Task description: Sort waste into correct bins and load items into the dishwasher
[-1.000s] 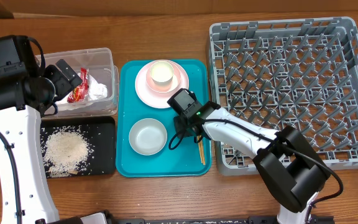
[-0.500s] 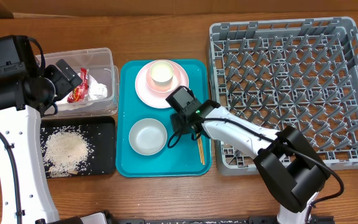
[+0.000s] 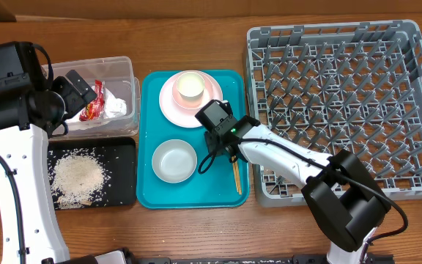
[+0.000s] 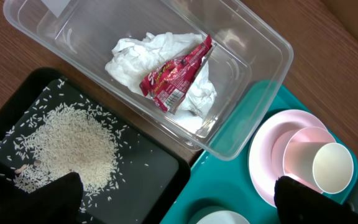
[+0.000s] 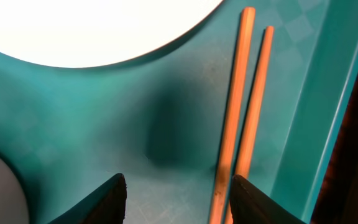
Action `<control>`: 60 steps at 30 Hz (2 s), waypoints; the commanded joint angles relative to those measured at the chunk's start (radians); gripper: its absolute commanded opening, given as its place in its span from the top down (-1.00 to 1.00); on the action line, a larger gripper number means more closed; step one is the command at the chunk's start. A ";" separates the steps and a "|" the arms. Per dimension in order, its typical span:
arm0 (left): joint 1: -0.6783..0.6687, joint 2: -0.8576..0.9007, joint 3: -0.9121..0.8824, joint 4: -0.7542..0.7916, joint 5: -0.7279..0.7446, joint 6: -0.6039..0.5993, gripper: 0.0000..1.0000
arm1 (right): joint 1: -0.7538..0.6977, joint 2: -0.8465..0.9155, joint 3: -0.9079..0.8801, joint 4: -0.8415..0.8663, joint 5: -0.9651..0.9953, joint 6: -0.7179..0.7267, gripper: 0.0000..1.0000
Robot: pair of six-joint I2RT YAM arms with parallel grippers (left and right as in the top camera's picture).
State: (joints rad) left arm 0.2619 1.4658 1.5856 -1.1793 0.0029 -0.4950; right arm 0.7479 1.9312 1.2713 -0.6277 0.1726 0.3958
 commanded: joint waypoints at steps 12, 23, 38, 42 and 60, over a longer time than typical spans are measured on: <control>-0.006 -0.015 0.018 0.001 -0.013 0.008 -1.00 | 0.004 0.012 -0.010 -0.006 -0.036 0.028 -0.11; -0.006 -0.015 0.018 0.001 -0.013 0.008 -1.00 | 0.003 0.013 -0.043 0.053 -0.035 0.030 -0.11; -0.006 -0.015 0.018 0.001 -0.013 0.008 -1.00 | 0.003 0.012 -0.068 0.119 0.016 0.022 -0.11; -0.006 -0.015 0.018 0.001 -0.013 0.008 -1.00 | 0.003 0.012 -0.056 0.128 0.052 0.014 -0.11; -0.006 -0.015 0.018 0.002 -0.013 0.008 -1.00 | 0.003 0.011 -0.042 0.073 -0.073 0.000 -0.12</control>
State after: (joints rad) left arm 0.2619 1.4658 1.5860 -1.1793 0.0029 -0.4950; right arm 0.7479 1.9388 1.2118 -0.5545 0.1627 0.3958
